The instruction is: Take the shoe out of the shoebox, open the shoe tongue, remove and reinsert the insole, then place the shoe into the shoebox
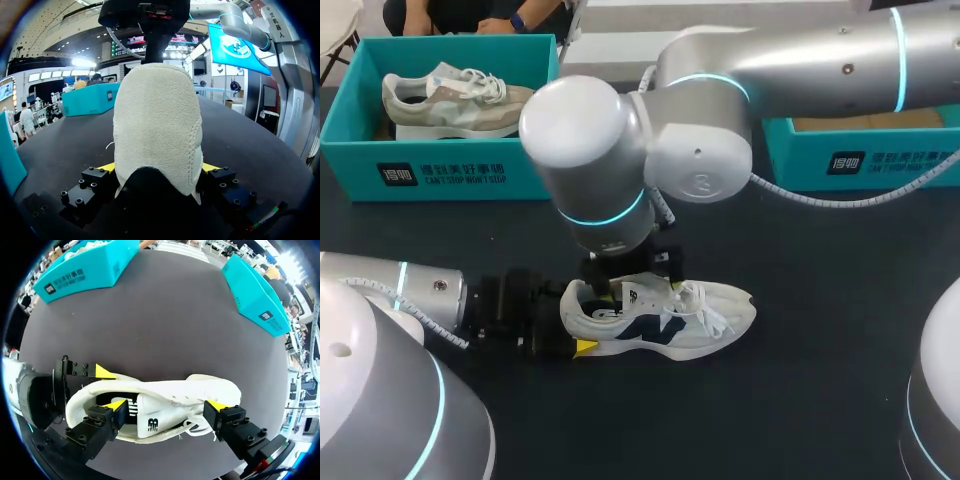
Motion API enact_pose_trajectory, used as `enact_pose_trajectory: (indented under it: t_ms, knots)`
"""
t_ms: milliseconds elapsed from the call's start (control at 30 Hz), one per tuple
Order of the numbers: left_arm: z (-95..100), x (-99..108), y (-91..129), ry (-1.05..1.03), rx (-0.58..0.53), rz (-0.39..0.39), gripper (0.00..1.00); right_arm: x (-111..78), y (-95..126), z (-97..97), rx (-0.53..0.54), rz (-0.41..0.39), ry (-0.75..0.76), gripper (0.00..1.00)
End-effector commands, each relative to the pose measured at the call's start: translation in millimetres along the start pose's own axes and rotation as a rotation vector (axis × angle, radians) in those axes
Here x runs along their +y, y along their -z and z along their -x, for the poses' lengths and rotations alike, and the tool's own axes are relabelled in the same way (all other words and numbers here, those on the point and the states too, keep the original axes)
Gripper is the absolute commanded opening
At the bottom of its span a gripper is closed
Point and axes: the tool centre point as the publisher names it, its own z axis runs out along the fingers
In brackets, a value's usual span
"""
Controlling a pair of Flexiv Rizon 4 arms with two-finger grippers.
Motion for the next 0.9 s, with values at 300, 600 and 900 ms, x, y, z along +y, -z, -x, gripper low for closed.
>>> enact_pose_trajectory:
  t_ms: [300, 600, 900]
  knots:
    - [-0.8, 0.1, 0.5, 0.000, -0.003, 0.004, 0.00, -13.2, -11.0, -7.8, -0.170, -0.036, -0.043, 1.00]
    - [-0.8, 0.1, 0.5, 0.000, -0.003, 0.004, 0.00, -20.0, -5.6, 10.4, -0.253, -0.066, -0.062, 1.00]
    - [-0.8, 0.1, 0.5, 0.000, -0.003, 0.004, 0.00, -23.6, 6.9, 30.1, -0.283, -0.075, -0.081, 1.00]
